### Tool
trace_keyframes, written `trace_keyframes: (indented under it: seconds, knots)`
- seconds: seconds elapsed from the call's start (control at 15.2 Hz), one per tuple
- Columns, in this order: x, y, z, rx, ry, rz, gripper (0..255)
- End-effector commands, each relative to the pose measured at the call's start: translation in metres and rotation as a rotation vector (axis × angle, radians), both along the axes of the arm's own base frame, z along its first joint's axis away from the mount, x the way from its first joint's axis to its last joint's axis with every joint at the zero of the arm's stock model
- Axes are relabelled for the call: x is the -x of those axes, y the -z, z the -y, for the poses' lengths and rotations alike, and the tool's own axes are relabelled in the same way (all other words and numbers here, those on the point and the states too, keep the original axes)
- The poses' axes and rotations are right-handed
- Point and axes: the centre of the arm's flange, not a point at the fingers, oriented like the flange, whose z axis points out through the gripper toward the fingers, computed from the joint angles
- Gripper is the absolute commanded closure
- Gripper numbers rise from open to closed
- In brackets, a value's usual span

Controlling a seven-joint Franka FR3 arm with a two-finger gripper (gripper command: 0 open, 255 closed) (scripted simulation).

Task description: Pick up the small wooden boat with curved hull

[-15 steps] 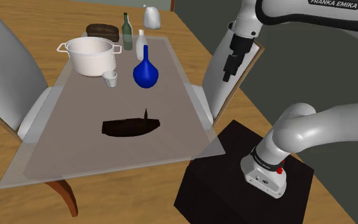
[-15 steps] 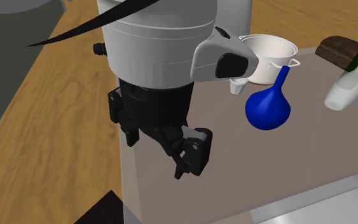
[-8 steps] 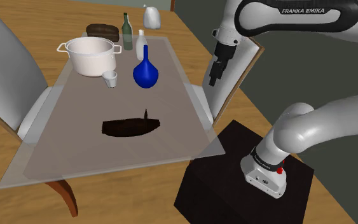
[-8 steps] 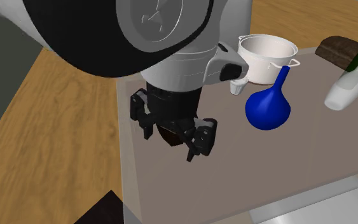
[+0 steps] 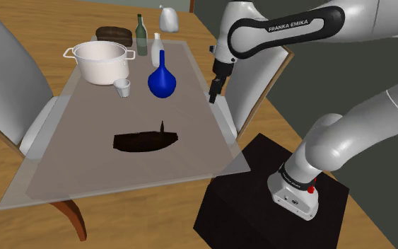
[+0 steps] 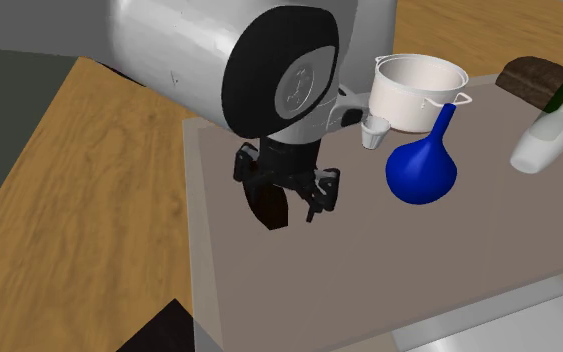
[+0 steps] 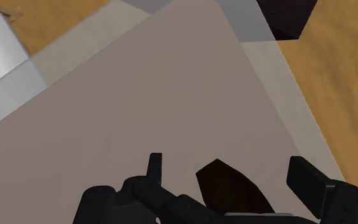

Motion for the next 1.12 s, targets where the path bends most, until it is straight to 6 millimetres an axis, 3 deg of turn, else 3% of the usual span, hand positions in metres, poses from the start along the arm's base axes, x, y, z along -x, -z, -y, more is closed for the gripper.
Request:
trace_keyframes:
  seconds: [0.0, 1.06]
  knots:
    - [-0.017, 0.016, -0.015, -0.002, -0.036, 0.012, 0]
    - [-0.144, 0.127, -0.129, -0.011, -0.317, 0.097, 0]
